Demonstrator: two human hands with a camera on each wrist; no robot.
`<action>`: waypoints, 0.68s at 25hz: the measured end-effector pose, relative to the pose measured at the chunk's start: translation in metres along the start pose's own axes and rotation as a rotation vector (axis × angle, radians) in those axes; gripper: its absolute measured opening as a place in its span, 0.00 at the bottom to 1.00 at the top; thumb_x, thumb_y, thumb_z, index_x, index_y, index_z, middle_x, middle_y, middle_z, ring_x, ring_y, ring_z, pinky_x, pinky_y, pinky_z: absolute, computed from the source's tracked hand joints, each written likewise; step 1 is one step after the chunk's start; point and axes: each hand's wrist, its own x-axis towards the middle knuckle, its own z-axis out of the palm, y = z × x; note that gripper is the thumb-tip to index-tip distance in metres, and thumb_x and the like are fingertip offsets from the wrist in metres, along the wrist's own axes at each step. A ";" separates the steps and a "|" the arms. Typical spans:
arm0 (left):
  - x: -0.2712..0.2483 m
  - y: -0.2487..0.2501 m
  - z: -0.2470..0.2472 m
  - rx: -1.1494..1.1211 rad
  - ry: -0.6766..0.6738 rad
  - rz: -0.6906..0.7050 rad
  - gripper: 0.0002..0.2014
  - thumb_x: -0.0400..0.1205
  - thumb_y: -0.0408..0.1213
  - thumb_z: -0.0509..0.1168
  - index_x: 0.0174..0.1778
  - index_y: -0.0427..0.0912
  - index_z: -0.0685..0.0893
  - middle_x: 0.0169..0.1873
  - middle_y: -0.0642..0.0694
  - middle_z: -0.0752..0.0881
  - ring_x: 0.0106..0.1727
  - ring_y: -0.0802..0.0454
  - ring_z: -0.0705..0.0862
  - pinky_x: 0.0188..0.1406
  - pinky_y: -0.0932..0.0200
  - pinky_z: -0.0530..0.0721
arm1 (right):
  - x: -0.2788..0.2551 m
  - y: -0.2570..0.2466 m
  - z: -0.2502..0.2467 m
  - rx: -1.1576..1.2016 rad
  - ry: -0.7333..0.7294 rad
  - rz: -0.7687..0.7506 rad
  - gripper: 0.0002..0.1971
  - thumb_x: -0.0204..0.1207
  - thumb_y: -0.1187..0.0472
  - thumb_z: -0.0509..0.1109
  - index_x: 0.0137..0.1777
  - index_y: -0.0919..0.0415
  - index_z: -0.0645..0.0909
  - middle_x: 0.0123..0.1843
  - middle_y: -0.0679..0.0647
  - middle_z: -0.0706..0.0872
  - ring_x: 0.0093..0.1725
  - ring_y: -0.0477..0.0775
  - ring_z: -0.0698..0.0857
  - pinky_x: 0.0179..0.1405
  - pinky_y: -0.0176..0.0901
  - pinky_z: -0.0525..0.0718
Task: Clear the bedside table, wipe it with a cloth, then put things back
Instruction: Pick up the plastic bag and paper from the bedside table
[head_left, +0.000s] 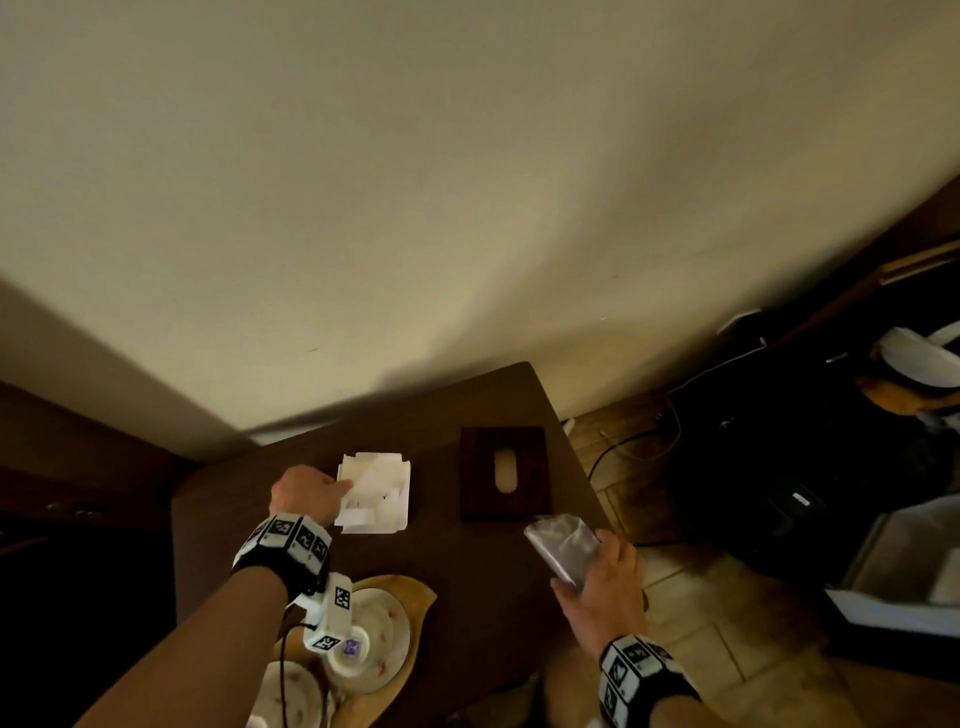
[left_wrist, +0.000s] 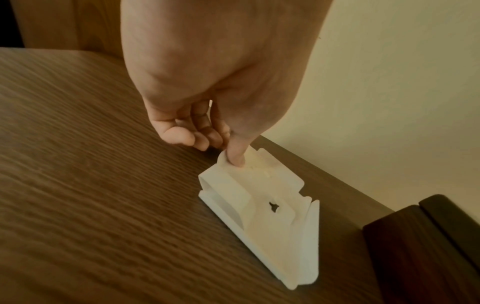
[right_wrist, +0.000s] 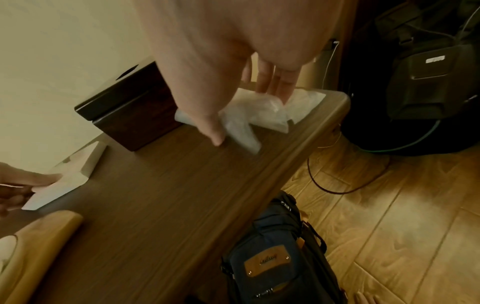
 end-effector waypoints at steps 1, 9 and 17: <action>-0.002 -0.001 -0.001 -0.013 0.012 0.010 0.11 0.84 0.48 0.74 0.43 0.43 0.89 0.45 0.40 0.90 0.45 0.44 0.88 0.47 0.49 0.89 | 0.000 0.000 0.000 -0.021 -0.004 -0.014 0.41 0.75 0.50 0.84 0.83 0.58 0.68 0.79 0.57 0.75 0.79 0.59 0.75 0.80 0.55 0.81; -0.036 -0.020 -0.025 -0.220 0.080 0.172 0.12 0.83 0.47 0.75 0.58 0.46 0.85 0.53 0.47 0.89 0.49 0.53 0.86 0.42 0.56 0.85 | -0.007 0.015 -0.005 0.333 -0.179 0.059 0.08 0.90 0.53 0.65 0.64 0.51 0.82 0.45 0.55 0.92 0.38 0.52 0.94 0.35 0.47 0.94; -0.135 0.011 -0.051 -0.403 -0.068 0.543 0.12 0.84 0.44 0.73 0.63 0.54 0.87 0.52 0.55 0.92 0.53 0.57 0.91 0.45 0.59 0.89 | -0.050 0.031 -0.048 0.644 -0.326 0.113 0.13 0.86 0.68 0.62 0.42 0.57 0.84 0.30 0.50 0.81 0.27 0.47 0.78 0.32 0.45 0.78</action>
